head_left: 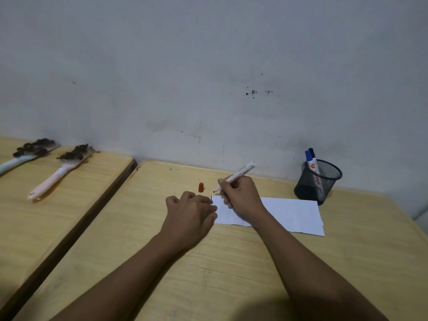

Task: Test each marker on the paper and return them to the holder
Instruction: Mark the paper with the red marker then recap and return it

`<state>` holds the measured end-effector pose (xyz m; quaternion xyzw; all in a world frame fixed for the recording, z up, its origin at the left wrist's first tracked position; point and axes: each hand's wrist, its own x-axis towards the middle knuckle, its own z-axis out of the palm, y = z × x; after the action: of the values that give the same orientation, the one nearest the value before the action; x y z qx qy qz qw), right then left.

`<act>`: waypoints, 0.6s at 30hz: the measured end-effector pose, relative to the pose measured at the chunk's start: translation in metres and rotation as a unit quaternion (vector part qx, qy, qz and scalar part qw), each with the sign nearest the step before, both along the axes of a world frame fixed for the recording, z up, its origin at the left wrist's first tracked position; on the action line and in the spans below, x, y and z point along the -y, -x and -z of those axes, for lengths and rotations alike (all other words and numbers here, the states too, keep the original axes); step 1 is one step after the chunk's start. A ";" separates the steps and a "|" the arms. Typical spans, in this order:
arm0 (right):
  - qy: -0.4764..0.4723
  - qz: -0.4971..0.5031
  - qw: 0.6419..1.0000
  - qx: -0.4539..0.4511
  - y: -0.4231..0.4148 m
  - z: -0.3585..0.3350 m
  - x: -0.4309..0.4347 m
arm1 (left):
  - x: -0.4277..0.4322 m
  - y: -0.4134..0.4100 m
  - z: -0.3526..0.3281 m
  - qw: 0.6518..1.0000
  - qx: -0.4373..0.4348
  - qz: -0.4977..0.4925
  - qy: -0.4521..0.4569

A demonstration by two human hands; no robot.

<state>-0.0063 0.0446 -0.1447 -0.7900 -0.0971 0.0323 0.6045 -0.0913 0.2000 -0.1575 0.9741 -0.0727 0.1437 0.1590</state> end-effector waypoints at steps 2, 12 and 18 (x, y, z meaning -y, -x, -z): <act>0.023 0.016 1.000 0.014 0.000 0.005 0.001 | 0.000 0.000 0.001 1.000 -0.003 0.000 -0.006; 0.083 0.008 0.994 0.064 -0.001 0.010 0.000 | 0.000 0.002 0.003 0.999 -0.041 0.012 -0.020; 0.111 0.008 0.991 0.071 -0.003 0.011 -0.001 | 0.001 0.003 0.001 0.999 -0.041 0.011 -0.019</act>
<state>-0.0037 0.0457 -0.1560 -0.8530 -0.1297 -0.0181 0.5053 -0.0942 0.1990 -0.1587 0.9811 -0.0796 0.1001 0.1450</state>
